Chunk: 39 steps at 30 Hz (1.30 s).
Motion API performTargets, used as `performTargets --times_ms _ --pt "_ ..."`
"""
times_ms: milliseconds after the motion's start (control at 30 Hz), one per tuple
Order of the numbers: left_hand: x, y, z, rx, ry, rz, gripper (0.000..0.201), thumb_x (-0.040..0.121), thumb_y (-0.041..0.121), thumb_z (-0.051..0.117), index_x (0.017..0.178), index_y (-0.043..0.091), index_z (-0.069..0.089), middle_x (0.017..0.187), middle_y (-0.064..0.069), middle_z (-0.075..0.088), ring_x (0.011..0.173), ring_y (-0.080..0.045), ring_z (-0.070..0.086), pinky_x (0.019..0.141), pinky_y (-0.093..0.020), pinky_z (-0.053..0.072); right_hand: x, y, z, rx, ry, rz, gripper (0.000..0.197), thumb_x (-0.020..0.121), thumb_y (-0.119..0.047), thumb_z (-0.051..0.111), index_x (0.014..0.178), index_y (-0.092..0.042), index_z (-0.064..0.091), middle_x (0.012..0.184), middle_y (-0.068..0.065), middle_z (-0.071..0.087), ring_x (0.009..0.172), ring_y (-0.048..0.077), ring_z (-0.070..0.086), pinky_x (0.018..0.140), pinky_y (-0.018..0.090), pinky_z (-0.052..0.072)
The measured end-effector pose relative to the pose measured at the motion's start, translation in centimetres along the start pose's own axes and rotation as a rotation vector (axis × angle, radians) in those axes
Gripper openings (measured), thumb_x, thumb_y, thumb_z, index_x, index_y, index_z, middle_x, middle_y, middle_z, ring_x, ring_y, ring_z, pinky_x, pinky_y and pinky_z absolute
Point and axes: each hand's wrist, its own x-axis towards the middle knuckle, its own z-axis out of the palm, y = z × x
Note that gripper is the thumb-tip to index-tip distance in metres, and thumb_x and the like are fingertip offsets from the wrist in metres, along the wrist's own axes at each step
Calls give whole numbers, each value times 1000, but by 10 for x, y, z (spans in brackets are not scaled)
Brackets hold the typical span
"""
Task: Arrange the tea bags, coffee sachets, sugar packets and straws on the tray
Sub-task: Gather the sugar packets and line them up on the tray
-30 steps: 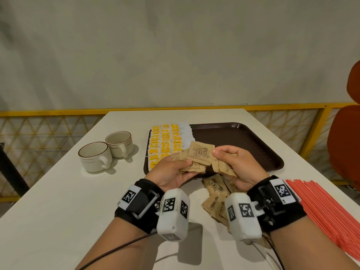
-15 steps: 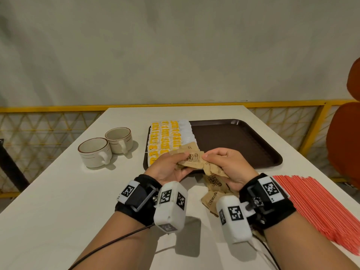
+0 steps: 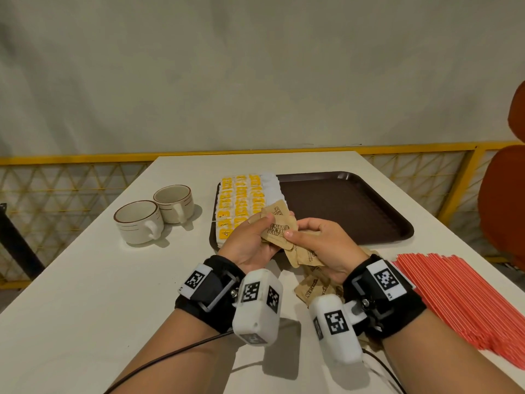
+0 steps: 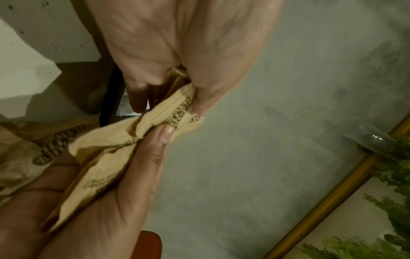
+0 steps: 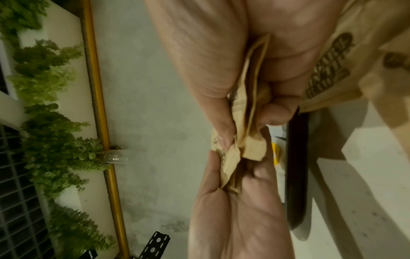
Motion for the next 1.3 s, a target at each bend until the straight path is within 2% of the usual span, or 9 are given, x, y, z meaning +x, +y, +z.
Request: performTargets --times_ms 133,267,467,633,867,1000,1133,1233,1300 --pt "-1 2 1 -65 1 -44 39 102 30 35 119 3 57 113 -18 65 99 -27 64 84 -38 52 0 -2 -1 17 -15 30 6 82 -4 69 89 -3 69 84 16 71 67 20 66 66 32 55" --pt "1 4 -1 -129 45 0 35 103 25 34 118 1 54 101 -21 69 89 -28 68 77 -41 58 -1 -10 -4 195 -29 87 5 87 -4 62 90 -3 66 78 13 70 59 15 67 52 25 54" --pt "1 -2 2 -28 3 2 39 104 23 29 129 4 51 121 -22 62 109 -30 61 102 -43 43 1 -8 0 357 3 124 7 93 -11 56 87 -9 60 77 8 67 59 11 64 50 20 51" --pt "-1 -2 3 -7 -44 -48 38 102 28 33 122 4 56 108 -19 68 91 -27 69 82 -38 57 2 -3 1 266 108 48 2 90 -8 61 91 -6 62 83 12 69 61 15 67 49 24 52" --pt "-4 5 1 4 -66 -98 53 100 44 30 117 2 58 116 -25 64 103 -37 63 84 -47 53 2 -14 -2 332 85 8 4 88 -3 61 89 -3 65 84 16 71 69 21 70 60 30 58" --pt "-3 9 -2 -142 -57 -216 72 95 57 31 117 -7 56 116 -33 60 109 -45 56 95 -56 46 7 -37 -14 143 -69 91 5 89 -2 59 88 -1 63 82 16 69 65 19 68 55 26 57" --pt "-4 8 -1 -190 -79 -315 80 91 65 30 109 -8 59 106 -34 63 111 -42 53 96 -59 37 15 -45 -15 -306 -252 126 8 84 -3 66 89 2 67 87 17 69 75 21 65 70 30 55" --pt "-3 8 -1 -158 -54 -325 78 90 65 32 110 -6 58 105 -33 63 113 -42 52 97 -53 36 20 -46 -12 -531 -242 98 19 79 -6 74 96 1 69 95 19 72 77 22 66 76 34 56" --pt "-3 7 0 -151 -35 -325 77 90 65 34 107 -6 59 102 -31 65 105 -41 57 92 -52 42 19 -49 -11 -567 -224 35 26 77 -7 76 102 -4 70 98 13 71 76 16 67 74 29 56"
